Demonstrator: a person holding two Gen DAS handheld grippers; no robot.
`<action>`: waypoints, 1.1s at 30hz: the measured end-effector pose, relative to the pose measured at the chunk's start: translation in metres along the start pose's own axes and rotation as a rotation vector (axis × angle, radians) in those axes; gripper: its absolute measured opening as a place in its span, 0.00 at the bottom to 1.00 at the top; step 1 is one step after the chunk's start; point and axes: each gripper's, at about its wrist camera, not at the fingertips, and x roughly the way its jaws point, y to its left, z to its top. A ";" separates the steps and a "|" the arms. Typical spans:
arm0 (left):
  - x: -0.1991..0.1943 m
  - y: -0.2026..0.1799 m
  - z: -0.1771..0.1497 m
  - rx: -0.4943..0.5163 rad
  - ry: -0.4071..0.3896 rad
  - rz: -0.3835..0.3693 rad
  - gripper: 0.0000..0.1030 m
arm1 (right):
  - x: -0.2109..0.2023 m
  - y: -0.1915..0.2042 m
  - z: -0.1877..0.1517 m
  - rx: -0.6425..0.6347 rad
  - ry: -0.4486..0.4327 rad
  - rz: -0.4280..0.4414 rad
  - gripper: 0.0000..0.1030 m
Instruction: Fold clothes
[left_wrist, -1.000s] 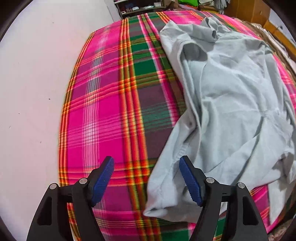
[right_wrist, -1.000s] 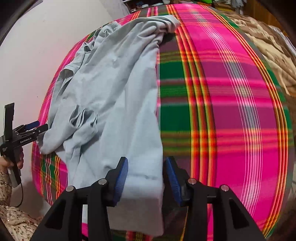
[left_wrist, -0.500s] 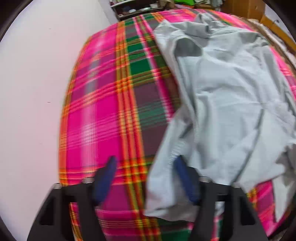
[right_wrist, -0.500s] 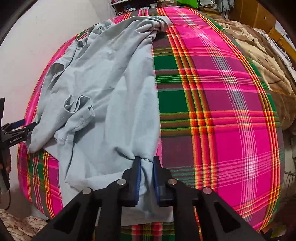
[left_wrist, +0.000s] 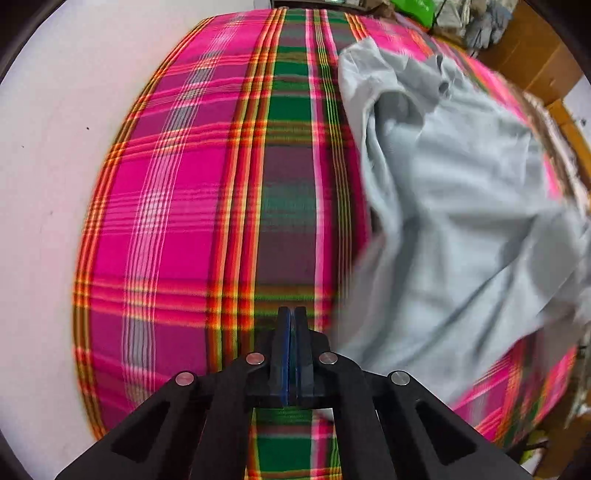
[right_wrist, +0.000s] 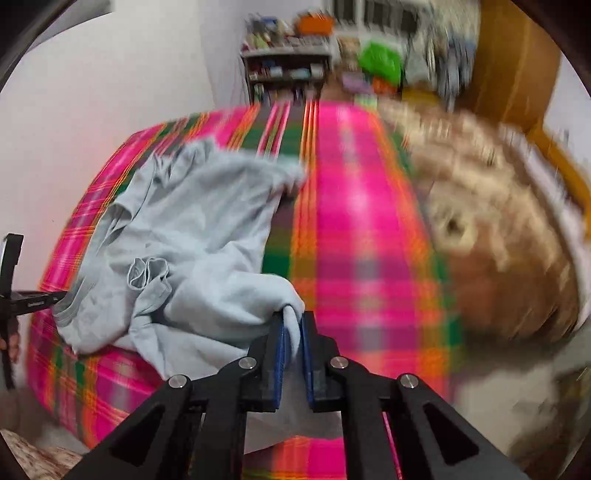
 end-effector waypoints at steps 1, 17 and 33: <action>0.001 -0.003 -0.004 -0.007 0.006 -0.010 0.02 | -0.007 -0.006 0.007 -0.022 -0.006 -0.024 0.09; -0.023 -0.040 0.004 -0.108 -0.032 -0.113 0.43 | 0.050 -0.044 -0.005 -0.047 0.095 -0.025 0.17; -0.021 -0.066 0.034 -0.023 -0.028 -0.110 0.46 | 0.094 0.067 0.024 -0.282 0.044 0.352 0.39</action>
